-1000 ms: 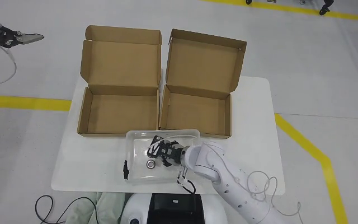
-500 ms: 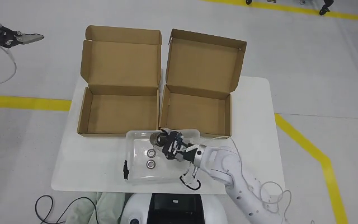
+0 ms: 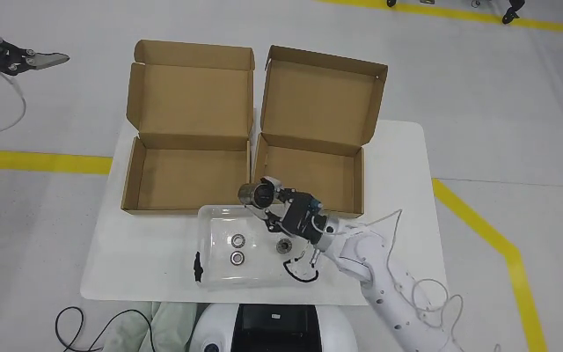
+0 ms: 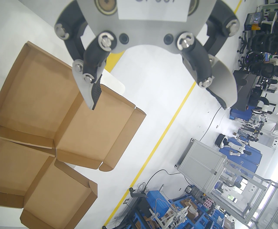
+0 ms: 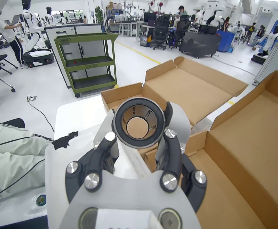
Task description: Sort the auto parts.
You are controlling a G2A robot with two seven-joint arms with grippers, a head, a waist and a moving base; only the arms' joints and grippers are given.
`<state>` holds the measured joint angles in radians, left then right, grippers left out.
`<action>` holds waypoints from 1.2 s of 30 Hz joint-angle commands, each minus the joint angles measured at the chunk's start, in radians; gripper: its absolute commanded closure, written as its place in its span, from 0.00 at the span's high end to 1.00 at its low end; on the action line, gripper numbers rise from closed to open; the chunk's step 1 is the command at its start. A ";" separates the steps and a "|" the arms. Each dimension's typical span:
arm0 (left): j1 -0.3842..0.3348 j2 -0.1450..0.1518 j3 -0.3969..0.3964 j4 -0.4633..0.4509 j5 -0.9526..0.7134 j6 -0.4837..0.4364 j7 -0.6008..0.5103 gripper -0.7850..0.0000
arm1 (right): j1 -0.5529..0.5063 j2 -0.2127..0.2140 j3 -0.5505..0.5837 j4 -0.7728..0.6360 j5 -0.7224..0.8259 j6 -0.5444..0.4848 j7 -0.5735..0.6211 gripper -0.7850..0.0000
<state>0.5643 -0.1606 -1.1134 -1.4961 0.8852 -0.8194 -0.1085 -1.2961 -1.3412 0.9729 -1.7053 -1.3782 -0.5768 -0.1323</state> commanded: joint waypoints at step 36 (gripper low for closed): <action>0.000 0.000 0.000 0.000 0.000 0.000 0.000 1.00 | 0.021 0.029 0.135 -0.332 -0.001 0.032 -0.050 0.00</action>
<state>0.5643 -0.1606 -1.1134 -1.4961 0.8852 -0.8194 -0.1085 -1.2766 -1.3128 1.1070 -2.0333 -1.3783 -0.5445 -0.1819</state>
